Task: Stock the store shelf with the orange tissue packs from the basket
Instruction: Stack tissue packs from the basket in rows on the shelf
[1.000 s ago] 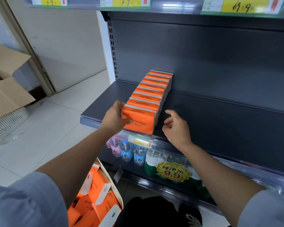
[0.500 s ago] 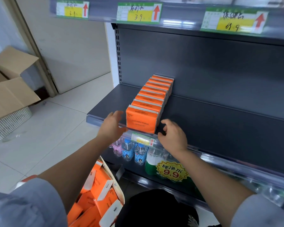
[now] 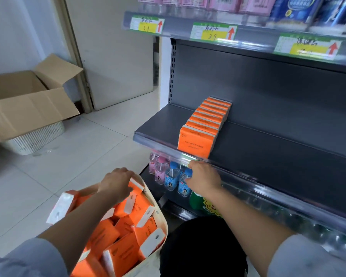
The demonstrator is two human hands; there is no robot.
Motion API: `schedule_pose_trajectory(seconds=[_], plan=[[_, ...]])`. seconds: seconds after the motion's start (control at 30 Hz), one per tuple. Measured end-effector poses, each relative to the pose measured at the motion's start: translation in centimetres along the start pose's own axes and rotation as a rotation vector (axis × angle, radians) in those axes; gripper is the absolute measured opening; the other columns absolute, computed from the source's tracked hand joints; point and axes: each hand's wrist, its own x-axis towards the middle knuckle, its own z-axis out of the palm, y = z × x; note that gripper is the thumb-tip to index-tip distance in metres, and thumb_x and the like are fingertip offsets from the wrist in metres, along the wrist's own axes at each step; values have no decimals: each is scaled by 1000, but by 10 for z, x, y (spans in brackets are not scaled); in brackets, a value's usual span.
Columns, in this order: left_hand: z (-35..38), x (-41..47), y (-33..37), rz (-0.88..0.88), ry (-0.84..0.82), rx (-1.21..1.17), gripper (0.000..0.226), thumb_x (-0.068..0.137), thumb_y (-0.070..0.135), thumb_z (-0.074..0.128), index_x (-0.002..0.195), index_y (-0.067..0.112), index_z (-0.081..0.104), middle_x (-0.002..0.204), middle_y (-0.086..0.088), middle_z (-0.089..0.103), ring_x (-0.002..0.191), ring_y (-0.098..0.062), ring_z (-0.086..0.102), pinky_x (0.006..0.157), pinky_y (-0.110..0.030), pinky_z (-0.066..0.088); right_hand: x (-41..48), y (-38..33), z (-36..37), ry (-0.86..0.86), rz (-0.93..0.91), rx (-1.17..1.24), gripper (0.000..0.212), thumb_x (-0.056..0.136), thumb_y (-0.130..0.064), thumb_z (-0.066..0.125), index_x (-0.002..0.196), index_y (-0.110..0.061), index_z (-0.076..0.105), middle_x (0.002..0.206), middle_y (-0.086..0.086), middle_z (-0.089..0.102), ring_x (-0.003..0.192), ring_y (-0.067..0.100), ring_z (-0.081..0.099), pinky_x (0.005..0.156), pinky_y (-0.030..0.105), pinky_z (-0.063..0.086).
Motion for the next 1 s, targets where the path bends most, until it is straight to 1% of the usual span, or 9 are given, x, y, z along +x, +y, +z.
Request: schedule_pose_trajectory(seconds=[0.2,0.33,0.53,0.6,0.67,0.73,0.8,0.93,1.0], plan=[[21,-33,-52,-111,-60,137,41,86,32,57,127,27,53,124,3,54,118,-19,48,95,-33,41,-7,-54,36,-180,-141,-63,38,85,-21,61,122,-18,54,124,7,56,116,30,52,89,37,47],[33,-54,-85,-190,-41,187,49,85,24,59,132,31,49,127,3,51,123,-19,44,101,-32,38,-10,-80,66,-261,-206,-49,34,87,-25,59,119,-17,55,120,6,57,112,28,54,82,36,48],[58,-72,-126,-385,-32,93,81,80,31,69,146,30,21,152,-6,14,141,-25,13,109,-39,29,-14,-96,101,-356,-248,-53,29,84,-20,57,113,-17,54,112,7,55,108,28,54,73,34,45],[68,-74,-136,-450,-85,22,93,77,33,73,147,35,11,152,-9,10,140,-30,18,106,-42,35,-16,-96,108,-390,-242,-43,34,86,-23,59,119,-18,53,117,7,53,111,27,52,80,36,47],[77,-73,-141,-471,-117,-132,97,75,29,75,145,41,10,144,-9,25,128,-32,38,95,-44,45,-17,-92,116,-423,-243,-35,39,87,-27,61,124,-18,52,123,6,52,114,27,50,88,37,48],[82,-70,-141,-473,-79,-223,89,75,26,76,141,41,18,125,-9,42,111,-33,53,85,-44,50,-16,-91,121,-453,-241,-7,42,87,-29,62,126,-18,51,126,6,52,116,27,50,91,38,48],[84,-64,-142,-510,-34,-193,75,79,31,73,135,36,23,115,-9,48,104,-33,57,78,-43,51,-15,-94,124,-469,-249,25,43,87,-29,63,127,-19,52,128,4,52,116,25,52,90,39,50],[78,-51,-144,-582,125,-184,35,90,37,58,112,20,37,109,-10,55,92,-34,61,66,-41,50,-15,-105,128,-470,-293,90,42,87,-32,62,126,-20,53,127,3,53,113,24,53,87,37,50],[69,-47,-142,-585,240,-232,35,89,37,58,112,18,39,109,-12,59,92,-35,60,64,-39,46,-15,-110,128,-452,-303,137,40,86,-34,62,124,-21,55,125,1,54,110,21,54,85,34,48]])
